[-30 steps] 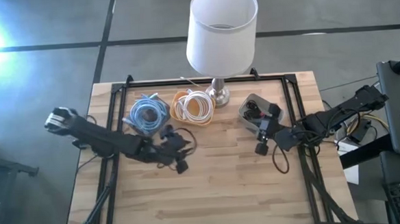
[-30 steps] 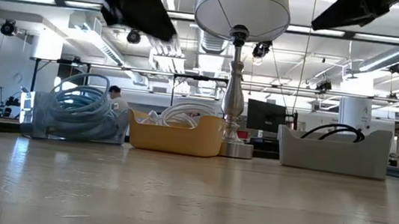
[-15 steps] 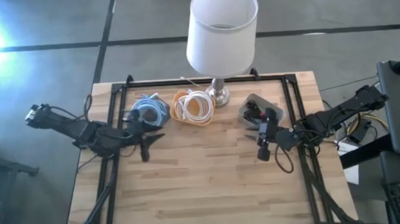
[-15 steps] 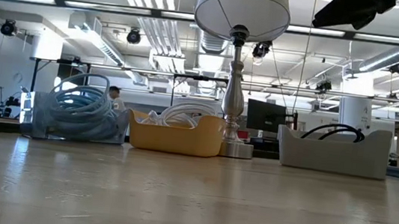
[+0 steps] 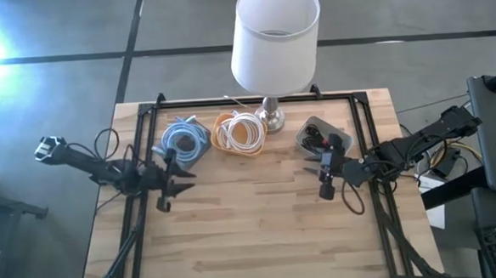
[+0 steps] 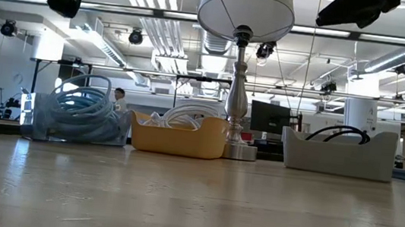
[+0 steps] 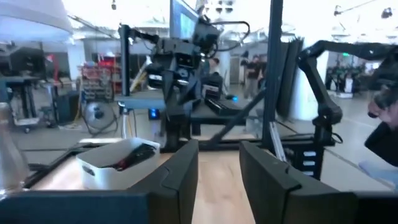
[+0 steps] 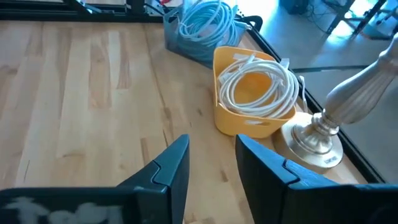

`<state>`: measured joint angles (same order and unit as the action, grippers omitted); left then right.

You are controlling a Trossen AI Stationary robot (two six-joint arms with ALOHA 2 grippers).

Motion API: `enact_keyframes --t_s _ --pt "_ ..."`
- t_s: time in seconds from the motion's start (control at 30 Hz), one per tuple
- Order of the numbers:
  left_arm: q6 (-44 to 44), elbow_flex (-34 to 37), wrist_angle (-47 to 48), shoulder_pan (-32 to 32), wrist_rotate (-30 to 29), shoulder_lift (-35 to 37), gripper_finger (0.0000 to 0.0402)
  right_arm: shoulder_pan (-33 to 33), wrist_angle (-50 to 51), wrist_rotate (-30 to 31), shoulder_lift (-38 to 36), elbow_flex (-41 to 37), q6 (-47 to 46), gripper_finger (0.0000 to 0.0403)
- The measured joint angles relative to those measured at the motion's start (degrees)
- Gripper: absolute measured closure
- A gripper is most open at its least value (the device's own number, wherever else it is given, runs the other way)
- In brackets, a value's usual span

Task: Sort HDMI cables
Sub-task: Return to Home Position

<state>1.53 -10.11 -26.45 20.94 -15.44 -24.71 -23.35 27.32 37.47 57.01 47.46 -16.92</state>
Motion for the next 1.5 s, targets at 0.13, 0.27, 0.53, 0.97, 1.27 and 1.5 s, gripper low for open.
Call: enact_keyframes --t_s 0.13,0.27,0.53,0.97,1.27,1.5 --pt "0.36 3.67 0.4 -1.06 0.18 5.77 0.028 0.0 -2.51 -0.01 0.0 -0.06 2.88 0.0273" --pt "0.38 4.98 3.62 -1.65 2.15 10.83 0.028 0.0 -8.04 -0.02 -0.28 -0.88 8.54 0.0277" --pt "1.8 5.09 12.53 -2.61 2.53 18.89 0.028 2.15 -13.21 -0.09 -3.47 -3.55 12.9 0.029" --pt "5.44 9.44 10.22 -3.73 2.33 24.7 0.028 2.69 -20.86 -0.68 -19.43 -14.23 16.55 0.0304" --pt "5.56 9.42 9.54 -5.96 2.3 24.71 0.028 4.82 -33.77 -4.38 -28.73 -24.42 22.53 0.03" --pt "5.69 9.44 9.58 -9.22 1.88 24.72 0.028 7.99 -33.7 -4.49 -33.49 -28.66 21.11 0.0298"
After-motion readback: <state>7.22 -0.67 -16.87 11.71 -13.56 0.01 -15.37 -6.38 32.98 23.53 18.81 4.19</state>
